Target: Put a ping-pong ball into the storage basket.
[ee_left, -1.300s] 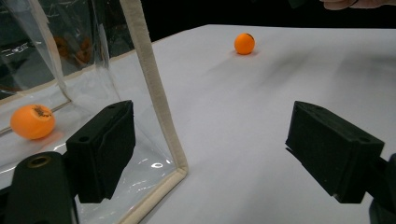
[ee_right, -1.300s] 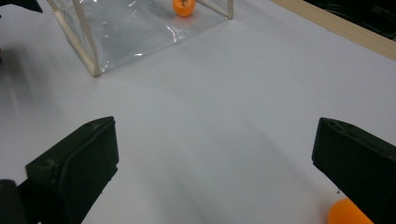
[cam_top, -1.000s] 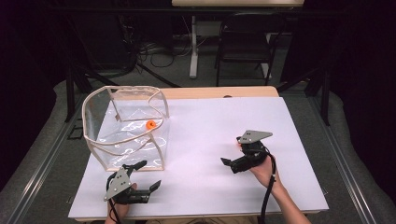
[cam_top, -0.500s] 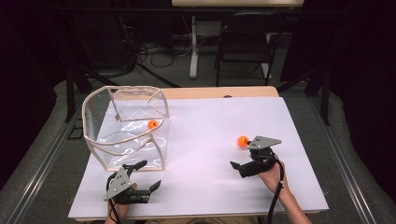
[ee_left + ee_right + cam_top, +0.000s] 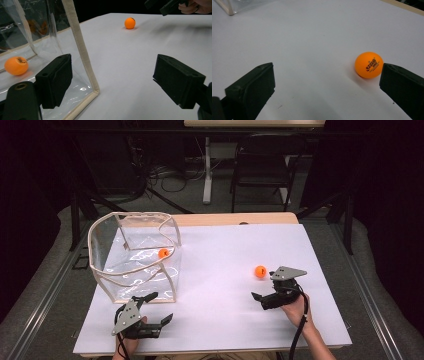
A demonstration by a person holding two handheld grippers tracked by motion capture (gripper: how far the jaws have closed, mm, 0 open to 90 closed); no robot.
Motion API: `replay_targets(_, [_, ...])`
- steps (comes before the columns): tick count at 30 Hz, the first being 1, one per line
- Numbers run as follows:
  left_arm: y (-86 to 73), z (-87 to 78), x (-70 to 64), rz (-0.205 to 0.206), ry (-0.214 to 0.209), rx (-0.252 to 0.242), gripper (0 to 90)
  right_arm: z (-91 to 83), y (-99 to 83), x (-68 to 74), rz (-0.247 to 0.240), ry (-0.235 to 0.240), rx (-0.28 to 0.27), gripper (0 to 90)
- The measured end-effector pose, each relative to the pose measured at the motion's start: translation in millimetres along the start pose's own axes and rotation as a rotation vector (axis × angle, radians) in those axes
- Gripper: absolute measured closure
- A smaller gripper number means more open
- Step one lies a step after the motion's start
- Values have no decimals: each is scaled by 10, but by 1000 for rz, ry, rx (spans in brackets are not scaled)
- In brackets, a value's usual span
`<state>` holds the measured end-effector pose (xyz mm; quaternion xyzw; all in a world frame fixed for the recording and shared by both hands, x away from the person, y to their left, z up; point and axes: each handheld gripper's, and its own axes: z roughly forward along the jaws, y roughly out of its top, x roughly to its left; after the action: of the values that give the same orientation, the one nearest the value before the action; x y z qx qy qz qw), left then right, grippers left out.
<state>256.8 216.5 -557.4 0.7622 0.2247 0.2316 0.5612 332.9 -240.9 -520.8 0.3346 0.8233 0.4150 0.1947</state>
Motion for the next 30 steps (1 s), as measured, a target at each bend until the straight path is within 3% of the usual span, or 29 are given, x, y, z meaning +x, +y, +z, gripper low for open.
replay_targets(12, [1,3,1,0,0,-1,157,-28,4,-127,9,-39,6,0])
replay_targets(30, [-9,16,21,-5,4,6,157,81,79,-272,-6,-62,20,0])
